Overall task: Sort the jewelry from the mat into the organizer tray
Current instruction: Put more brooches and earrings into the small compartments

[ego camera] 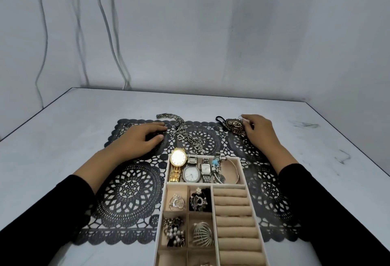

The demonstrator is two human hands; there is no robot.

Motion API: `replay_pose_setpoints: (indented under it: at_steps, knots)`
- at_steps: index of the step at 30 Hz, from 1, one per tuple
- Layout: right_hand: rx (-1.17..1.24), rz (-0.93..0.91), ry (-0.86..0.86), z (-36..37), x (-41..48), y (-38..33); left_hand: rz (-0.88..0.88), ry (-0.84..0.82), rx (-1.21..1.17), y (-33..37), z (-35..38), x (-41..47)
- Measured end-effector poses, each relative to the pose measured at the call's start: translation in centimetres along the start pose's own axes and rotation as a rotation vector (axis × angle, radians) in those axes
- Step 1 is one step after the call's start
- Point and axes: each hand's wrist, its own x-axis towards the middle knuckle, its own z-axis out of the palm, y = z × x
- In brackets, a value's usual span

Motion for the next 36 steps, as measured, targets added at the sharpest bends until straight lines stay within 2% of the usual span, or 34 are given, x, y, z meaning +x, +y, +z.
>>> replay_pose_setpoints:
  at_steps: [6,9,14,23,31,36]
  knots:
    - [0.077,0.026,0.000,0.1,2.2,0.7,0.010,-0.041,-0.124,-1.5,-1.1,0.9]
    - [0.098,0.042,-0.013,0.2,3.1,1.4,0.010,0.010,-0.148,-1.6,-0.9,1.5]
    - [0.138,0.058,-0.048,0.2,4.0,1.9,0.003,0.089,-0.092,-1.3,-0.5,2.4]
    - [0.154,0.071,-0.139,-0.1,5.1,2.3,0.073,0.053,0.062,-0.7,-0.7,3.5]
    - [0.251,0.120,-0.238,-1.1,5.5,3.0,0.064,0.055,0.030,-0.8,-0.8,3.8]
    - [0.209,0.097,-0.260,-1.0,6.0,3.2,0.049,0.041,0.032,-0.8,-0.8,4.4]
